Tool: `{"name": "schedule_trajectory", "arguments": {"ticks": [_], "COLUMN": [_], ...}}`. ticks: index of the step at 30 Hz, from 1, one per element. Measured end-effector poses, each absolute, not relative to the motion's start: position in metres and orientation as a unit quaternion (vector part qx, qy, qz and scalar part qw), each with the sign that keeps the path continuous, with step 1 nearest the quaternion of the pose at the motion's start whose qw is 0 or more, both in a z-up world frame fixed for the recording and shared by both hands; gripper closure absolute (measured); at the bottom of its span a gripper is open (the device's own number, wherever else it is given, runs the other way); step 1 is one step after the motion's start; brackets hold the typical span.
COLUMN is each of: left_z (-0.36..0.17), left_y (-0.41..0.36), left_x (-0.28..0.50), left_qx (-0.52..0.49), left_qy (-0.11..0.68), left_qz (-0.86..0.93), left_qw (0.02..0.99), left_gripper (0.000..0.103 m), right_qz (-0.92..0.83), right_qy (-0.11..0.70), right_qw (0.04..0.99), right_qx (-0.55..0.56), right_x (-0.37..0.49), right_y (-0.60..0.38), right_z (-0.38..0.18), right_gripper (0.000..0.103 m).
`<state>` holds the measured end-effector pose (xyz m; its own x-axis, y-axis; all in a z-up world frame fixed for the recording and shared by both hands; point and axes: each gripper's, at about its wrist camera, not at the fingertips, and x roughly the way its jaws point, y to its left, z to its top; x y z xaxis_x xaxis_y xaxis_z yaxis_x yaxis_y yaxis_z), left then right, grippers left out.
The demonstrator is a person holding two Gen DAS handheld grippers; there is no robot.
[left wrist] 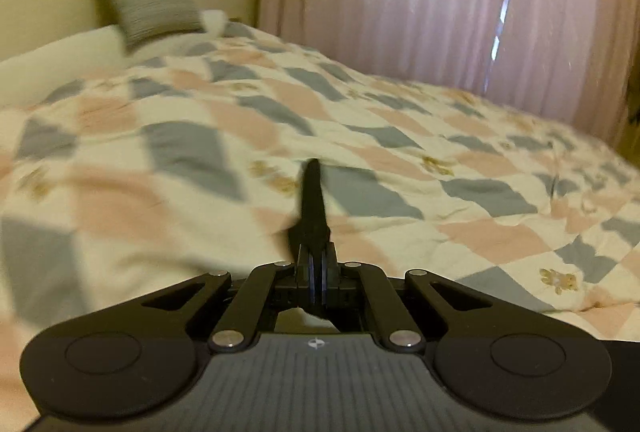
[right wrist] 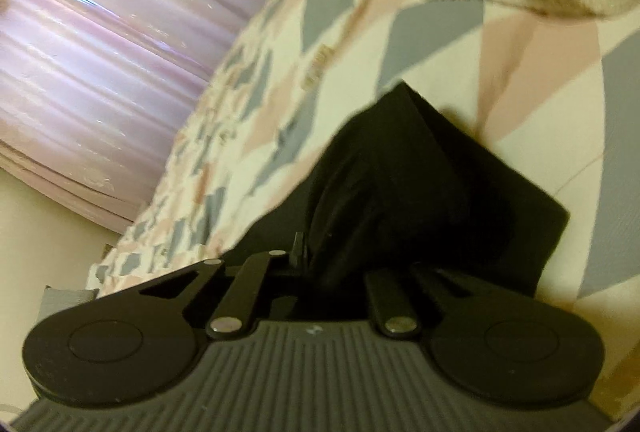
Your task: Fold clothes
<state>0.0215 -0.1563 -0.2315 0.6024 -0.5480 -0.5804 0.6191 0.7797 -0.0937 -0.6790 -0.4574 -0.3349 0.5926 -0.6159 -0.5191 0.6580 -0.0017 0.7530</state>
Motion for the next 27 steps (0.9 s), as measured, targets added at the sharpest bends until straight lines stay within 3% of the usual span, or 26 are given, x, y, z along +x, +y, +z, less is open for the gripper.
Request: {"name": "schedule_trajectory", "arguments": {"ticks": [4, 5, 9, 15, 17, 18, 19, 20, 27], "left_z": [-0.255, -0.274, -0.340, -0.364, -0.364, -0.363, -0.363, -0.363, -0.348], "left_y": [-0.098, -0.092, -0.067, -0.030, -0.033, -0.034, -0.036, -0.038, -0.028], "left_x": [0.012, 0.012, 0.011, 0.011, 0.021, 0.024, 0.027, 0.028, 0.011], "left_qx": [0.030, 0.038, 0.013, -0.110, -0.119, -0.115, -0.110, -0.102, -0.062], "left_qy": [0.329, 0.344, 0.408, 0.429, 0.433, 0.432, 0.431, 0.431, 0.376], "left_qz": [-0.313, -0.309, -0.295, -0.322, -0.318, -0.315, -0.311, -0.307, -0.317], "left_qw": [0.890, 0.886, 0.864, 0.837, 0.835, 0.837, 0.840, 0.842, 0.868], "left_gripper": [0.096, 0.086, 0.080, 0.049, 0.051, 0.060, 0.071, 0.099, 0.097], "right_qz": [-0.465, -0.469, -0.476, -0.468, -0.471, -0.473, -0.475, -0.479, -0.487], "right_qy": [0.015, 0.023, 0.072, 0.067, 0.073, 0.076, 0.078, 0.080, 0.051], "right_qw": [0.707, 0.704, 0.678, 0.681, 0.682, 0.683, 0.685, 0.687, 0.705], "right_qx": [0.532, 0.533, 0.555, 0.559, 0.554, 0.551, 0.547, 0.541, 0.513], "right_x": [-0.694, -0.696, -0.696, -0.693, -0.688, -0.685, -0.683, -0.681, -0.681], "right_y": [-0.451, -0.450, -0.443, -0.437, -0.440, -0.442, -0.443, -0.443, -0.438], "right_z": [-0.322, -0.325, -0.357, -0.371, -0.370, -0.370, -0.370, -0.369, -0.353], "right_gripper": [0.097, 0.097, 0.091, 0.083, 0.083, 0.084, 0.088, 0.095, 0.097]}}
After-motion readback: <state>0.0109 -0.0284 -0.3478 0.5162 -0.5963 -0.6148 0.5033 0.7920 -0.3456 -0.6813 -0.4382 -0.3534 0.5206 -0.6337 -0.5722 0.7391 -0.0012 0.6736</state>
